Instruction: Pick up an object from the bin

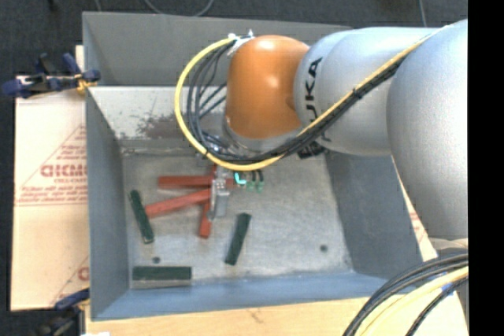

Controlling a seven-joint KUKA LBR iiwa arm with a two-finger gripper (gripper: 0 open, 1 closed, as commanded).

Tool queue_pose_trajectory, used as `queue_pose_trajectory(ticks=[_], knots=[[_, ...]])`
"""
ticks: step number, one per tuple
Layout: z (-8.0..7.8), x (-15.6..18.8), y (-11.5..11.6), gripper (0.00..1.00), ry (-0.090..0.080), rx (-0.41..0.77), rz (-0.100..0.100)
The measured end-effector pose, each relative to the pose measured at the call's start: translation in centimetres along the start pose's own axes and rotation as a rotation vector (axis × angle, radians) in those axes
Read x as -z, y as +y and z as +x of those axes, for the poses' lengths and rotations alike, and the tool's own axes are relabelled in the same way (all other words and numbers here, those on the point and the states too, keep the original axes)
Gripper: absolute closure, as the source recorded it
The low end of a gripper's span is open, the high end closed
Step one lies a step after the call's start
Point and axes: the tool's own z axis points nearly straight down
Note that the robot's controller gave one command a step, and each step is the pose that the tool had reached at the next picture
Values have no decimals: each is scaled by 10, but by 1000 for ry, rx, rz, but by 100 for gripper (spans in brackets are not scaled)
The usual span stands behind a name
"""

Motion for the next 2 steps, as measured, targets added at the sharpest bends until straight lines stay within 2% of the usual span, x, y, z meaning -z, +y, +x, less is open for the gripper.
queue_pose_trajectory(ticks=[1, 2], knots=[[-11, -80, 14, 0, -8, 163, 0], [-12, -79, 14, 0, -8, 159, -2]])
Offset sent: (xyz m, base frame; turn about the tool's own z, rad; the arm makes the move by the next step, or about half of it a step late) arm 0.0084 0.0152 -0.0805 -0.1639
